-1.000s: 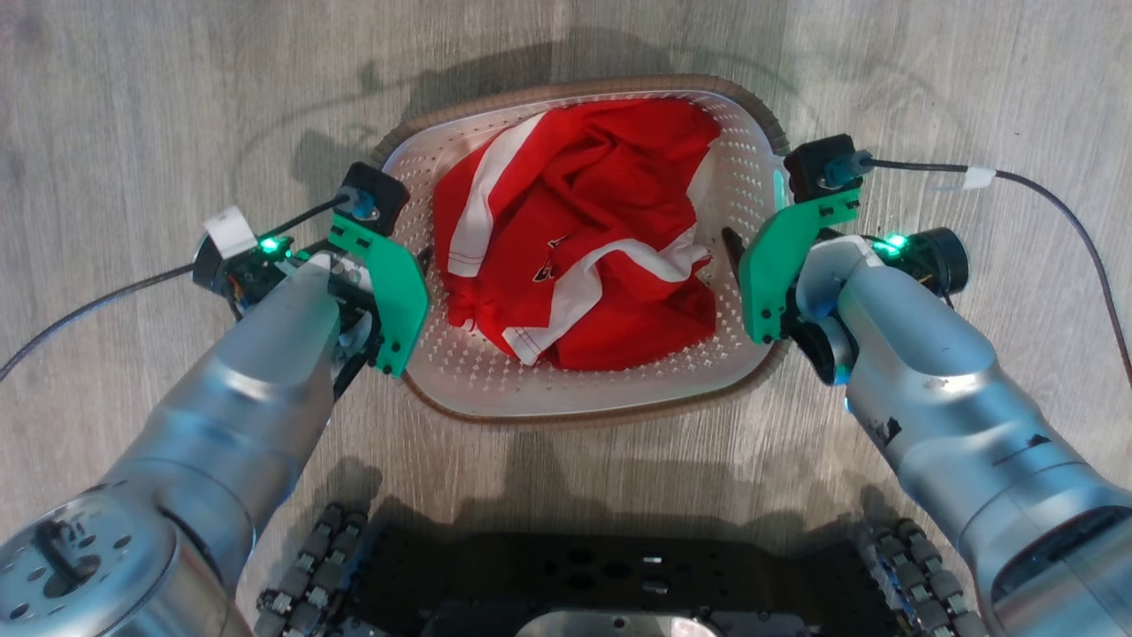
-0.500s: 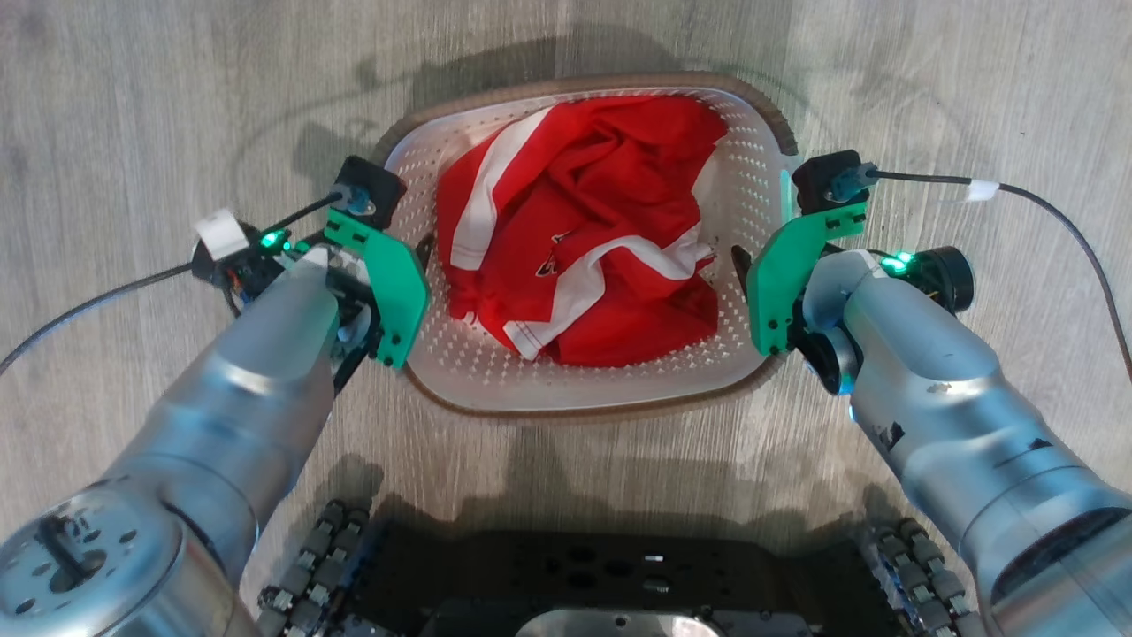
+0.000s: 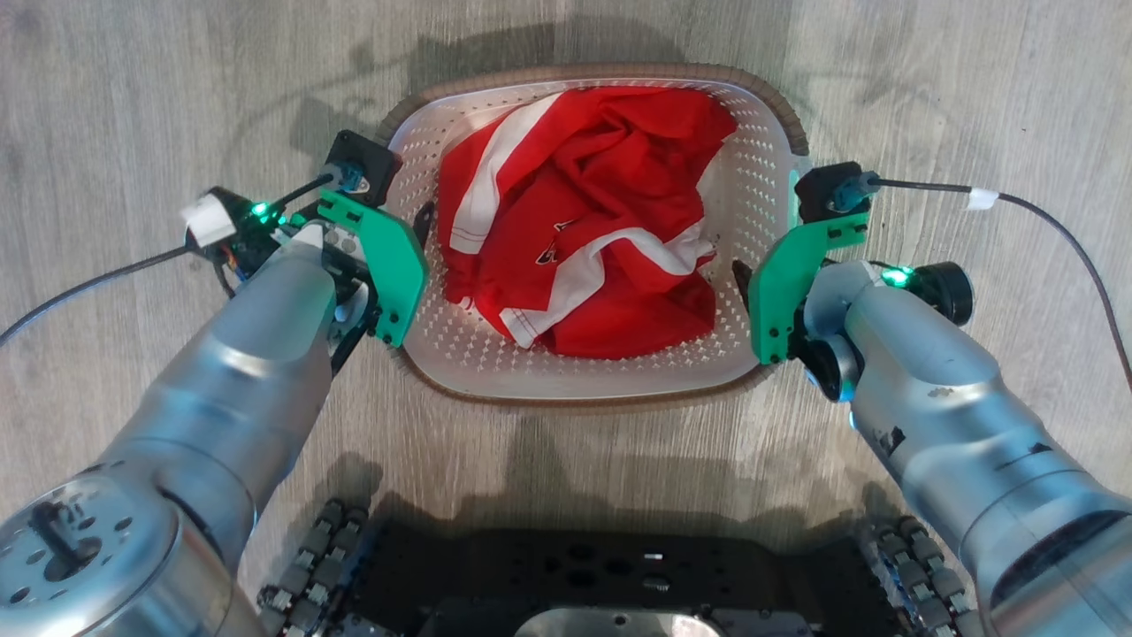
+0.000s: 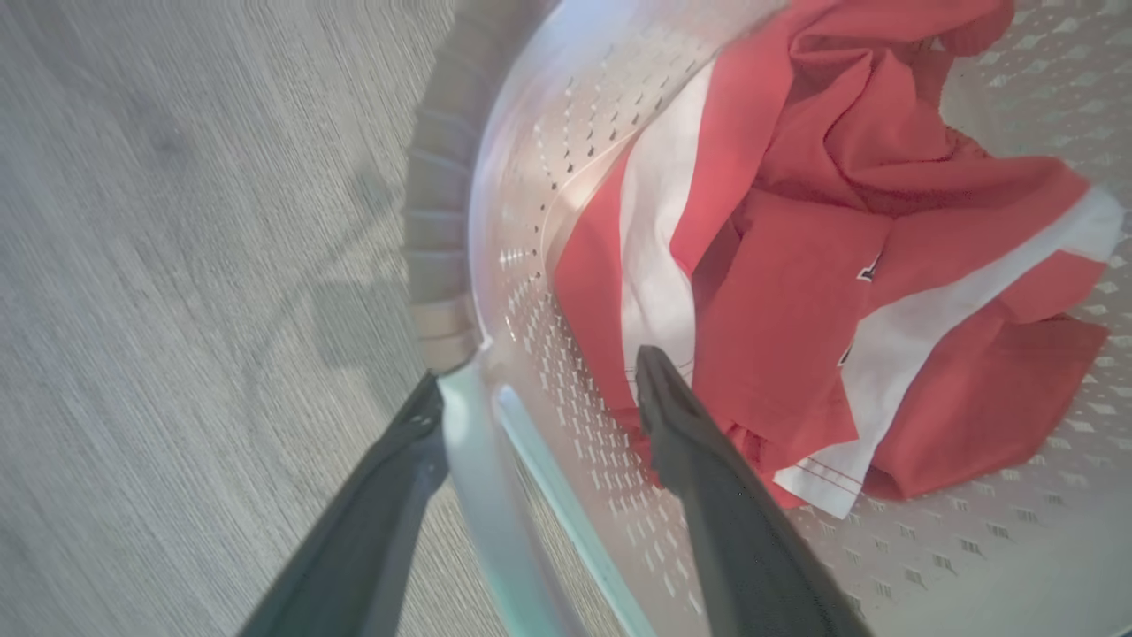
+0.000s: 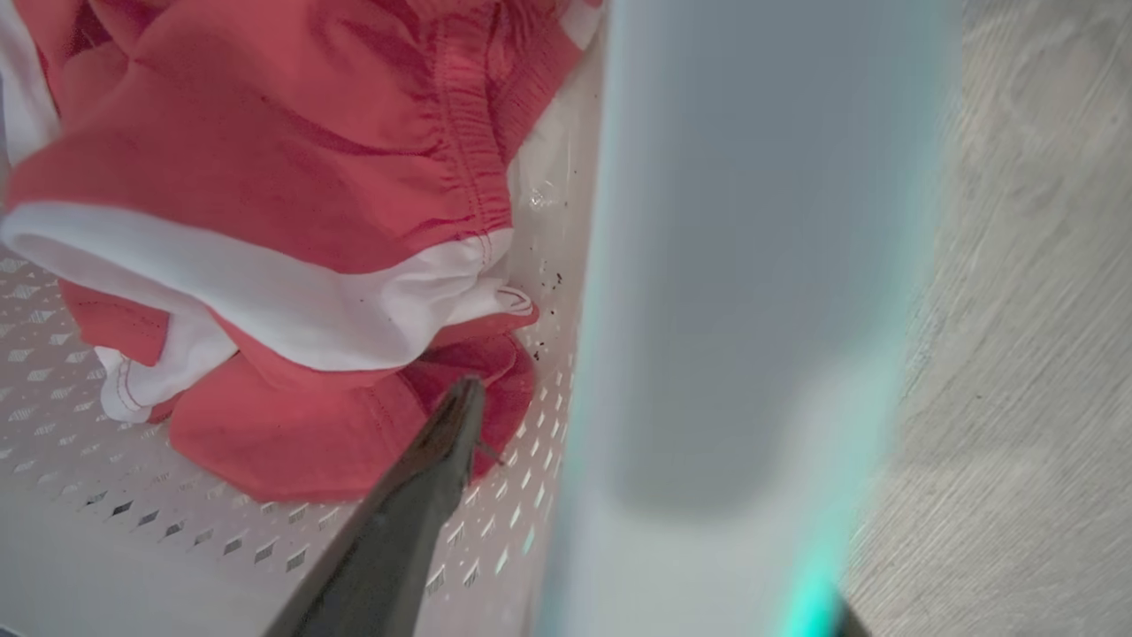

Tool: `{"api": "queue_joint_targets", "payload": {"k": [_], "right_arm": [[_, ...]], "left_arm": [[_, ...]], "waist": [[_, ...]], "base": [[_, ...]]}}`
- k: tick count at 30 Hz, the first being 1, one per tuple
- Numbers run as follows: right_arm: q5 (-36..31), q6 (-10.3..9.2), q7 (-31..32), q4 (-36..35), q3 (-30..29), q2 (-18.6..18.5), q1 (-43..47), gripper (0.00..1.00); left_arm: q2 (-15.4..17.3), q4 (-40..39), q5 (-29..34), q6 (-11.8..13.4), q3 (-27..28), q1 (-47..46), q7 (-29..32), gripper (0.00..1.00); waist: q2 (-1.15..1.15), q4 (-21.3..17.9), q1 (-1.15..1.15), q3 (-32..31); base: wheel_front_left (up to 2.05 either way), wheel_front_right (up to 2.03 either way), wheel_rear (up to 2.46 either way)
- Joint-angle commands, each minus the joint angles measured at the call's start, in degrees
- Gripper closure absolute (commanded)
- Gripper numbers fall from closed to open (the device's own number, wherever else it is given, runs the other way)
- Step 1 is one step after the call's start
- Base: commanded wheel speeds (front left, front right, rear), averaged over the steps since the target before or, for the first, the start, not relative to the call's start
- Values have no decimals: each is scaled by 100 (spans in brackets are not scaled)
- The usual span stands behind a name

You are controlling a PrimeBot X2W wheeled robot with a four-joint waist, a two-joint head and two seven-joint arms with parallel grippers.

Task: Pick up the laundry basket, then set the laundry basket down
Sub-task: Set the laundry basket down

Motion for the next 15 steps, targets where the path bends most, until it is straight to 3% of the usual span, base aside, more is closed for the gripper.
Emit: {"api": "queue_joint_targets", "payload": {"k": [1, 15], "right_arm": [[56, 39, 15, -37, 110, 136, 329, 0], [331, 39, 131, -16, 307, 136, 358, 0]], "left_arm": [[86, 37, -23, 56, 22, -77, -132, 0], [78, 52, 37, 253, 59, -174, -462, 0]], "waist": [[0, 0, 0, -3], [0, -19, 0, 14]], "base": [[0, 0, 0], [0, 0, 0]]}}
